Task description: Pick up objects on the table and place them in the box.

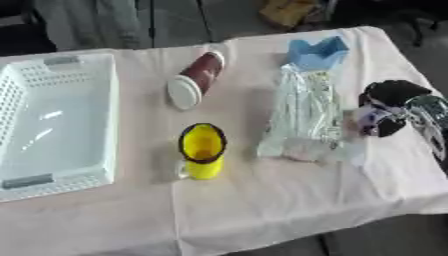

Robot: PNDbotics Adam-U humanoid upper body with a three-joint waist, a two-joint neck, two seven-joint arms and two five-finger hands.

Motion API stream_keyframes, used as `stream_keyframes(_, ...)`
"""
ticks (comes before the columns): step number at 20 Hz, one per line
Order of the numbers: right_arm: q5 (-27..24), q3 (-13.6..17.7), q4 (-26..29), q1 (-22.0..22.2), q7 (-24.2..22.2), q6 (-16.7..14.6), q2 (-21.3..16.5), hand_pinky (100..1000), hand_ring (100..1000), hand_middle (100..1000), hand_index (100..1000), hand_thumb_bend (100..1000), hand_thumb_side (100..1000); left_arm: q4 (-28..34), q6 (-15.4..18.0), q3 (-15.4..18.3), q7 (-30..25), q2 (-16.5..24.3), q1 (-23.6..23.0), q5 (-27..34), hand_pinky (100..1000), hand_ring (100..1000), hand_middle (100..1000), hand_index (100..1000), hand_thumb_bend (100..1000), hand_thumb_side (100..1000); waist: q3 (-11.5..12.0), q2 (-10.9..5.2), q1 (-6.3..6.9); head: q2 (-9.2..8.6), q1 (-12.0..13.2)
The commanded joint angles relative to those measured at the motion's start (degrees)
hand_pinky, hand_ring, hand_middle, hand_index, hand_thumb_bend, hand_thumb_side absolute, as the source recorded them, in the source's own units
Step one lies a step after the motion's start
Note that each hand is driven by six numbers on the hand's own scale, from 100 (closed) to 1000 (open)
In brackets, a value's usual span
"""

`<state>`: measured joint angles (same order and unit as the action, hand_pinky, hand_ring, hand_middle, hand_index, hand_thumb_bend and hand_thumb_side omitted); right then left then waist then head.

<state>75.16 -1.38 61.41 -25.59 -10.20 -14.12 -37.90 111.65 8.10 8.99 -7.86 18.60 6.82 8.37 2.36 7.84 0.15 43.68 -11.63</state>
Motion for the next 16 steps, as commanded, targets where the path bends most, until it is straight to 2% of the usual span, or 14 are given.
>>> stream_keyframes(1,-0.2,0.9,0.0,-0.4,2.9,0.6,-0.9,100,344,340,298,415,160,1.0,0.0,0.3,0.1,0.7,0.6,0.1,345,770,773,787,258,931,0.0,-0.52,0.11,-0.17,0.0)
stream_keyframes(3,-0.9,1.0,0.4,-0.4,3.2,0.8,-1.0,100,344,340,298,415,160,1.0,0.0,0.3,0.2,0.7,0.6,0.1,345,770,773,787,258,931,0.0,-0.53,0.11,-0.2,0.0)
stream_keyframes(4,-2.4,1.6,1.5,-1.0,3.5,0.8,-1.2,100,302,328,305,405,100,1.0,0.0,0.3,0.2,0.8,0.6,0.2,345,771,772,787,259,931,-0.1,-0.6,0.11,-0.15,0.1)
stream_keyframes(10,-15.8,3.3,10.2,-2.7,0.1,2.3,-3.8,100,279,317,313,390,100,0.9,-0.1,0.3,0.1,1.0,0.4,0.2,345,771,772,787,260,931,-0.3,-0.87,-0.19,0.08,0.2)
stream_keyframes(16,-21.5,3.7,15.7,-4.7,-2.0,4.2,-4.8,100,271,310,322,368,100,0.8,-0.1,0.3,0.1,1.1,0.3,0.3,345,772,772,787,260,930,-0.3,-1.25,-0.4,0.05,0.2)
